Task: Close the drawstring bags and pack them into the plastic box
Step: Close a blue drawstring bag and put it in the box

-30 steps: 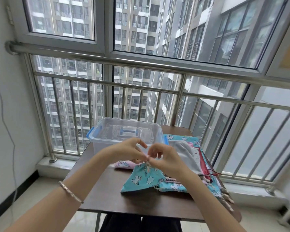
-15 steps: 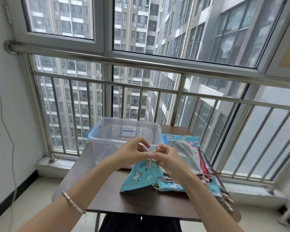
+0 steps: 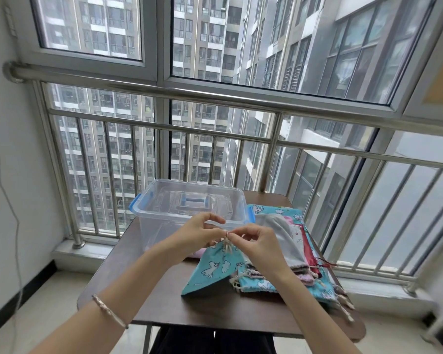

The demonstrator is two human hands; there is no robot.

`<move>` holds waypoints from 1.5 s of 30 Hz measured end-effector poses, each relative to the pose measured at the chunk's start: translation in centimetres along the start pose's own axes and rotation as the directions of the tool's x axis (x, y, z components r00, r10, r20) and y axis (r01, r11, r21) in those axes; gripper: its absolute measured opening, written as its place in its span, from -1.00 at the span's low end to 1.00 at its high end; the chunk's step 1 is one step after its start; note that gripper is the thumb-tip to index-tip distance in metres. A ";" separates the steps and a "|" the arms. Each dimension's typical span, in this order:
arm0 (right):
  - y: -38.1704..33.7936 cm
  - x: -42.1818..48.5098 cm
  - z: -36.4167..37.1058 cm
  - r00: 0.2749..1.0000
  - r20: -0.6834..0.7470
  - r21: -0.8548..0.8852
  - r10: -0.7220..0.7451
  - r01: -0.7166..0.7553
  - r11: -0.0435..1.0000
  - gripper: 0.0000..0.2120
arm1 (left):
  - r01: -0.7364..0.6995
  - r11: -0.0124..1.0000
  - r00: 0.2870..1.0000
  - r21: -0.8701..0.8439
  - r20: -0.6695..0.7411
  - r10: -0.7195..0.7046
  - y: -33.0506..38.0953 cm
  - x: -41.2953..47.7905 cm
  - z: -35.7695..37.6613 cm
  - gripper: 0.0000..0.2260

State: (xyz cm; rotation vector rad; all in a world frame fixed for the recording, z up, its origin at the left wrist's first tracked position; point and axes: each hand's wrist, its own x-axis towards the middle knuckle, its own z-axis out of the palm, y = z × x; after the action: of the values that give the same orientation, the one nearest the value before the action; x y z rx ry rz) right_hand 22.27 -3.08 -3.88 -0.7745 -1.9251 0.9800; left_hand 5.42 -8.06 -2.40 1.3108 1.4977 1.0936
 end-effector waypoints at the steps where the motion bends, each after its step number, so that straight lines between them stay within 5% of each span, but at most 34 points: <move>1: -0.2 -0.1 0.0 1.000 0.001 -0.005 -0.005 0.005 1.000 -0.88 | 0.000 1.000 1.000 0.013 0.005 0.000 0.0 0.0 0.0 -0.84; 7: -1.1 0.1 -0.4 0.996 0.065 -0.065 0.061 -0.057 0.996 -0.90 | -0.016 0.999 0.999 0.029 0.030 0.015 0.0 -0.2 0.1 -0.76; 12: -0.9 0.8 -0.7 0.930 0.230 -0.048 0.286 -0.282 0.958 -0.76 | -0.093 0.994 0.994 0.056 0.066 0.089 0.3 -0.2 0.1 -0.73; 23: -1.4 1.0 -0.6 0.900 0.323 -0.108 0.293 -0.272 0.956 -0.55 | -0.190 0.960 0.981 0.207 0.076 0.178 0.2 -0.1 0.3 -0.82; 34: -1.1 1.6 -3.0 0.842 0.457 0.229 0.285 -0.421 0.877 -0.79 | -0.219 0.963 0.975 0.155 0.011 0.220 0.3 0.0 -0.2 -0.88; 45: 0.0 1.8 -3.3 0.835 0.423 -0.045 0.353 -0.369 0.928 -0.76 | -0.200 0.958 0.979 0.207 0.015 0.201 -0.5 -0.5 -1.7 -0.84</move>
State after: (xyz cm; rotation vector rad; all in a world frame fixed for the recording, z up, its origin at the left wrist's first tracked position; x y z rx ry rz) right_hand 24.32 -0.54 -1.99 -0.9898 -2.1603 1.5186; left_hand 3.73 -8.77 -2.37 1.6351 1.5415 1.0905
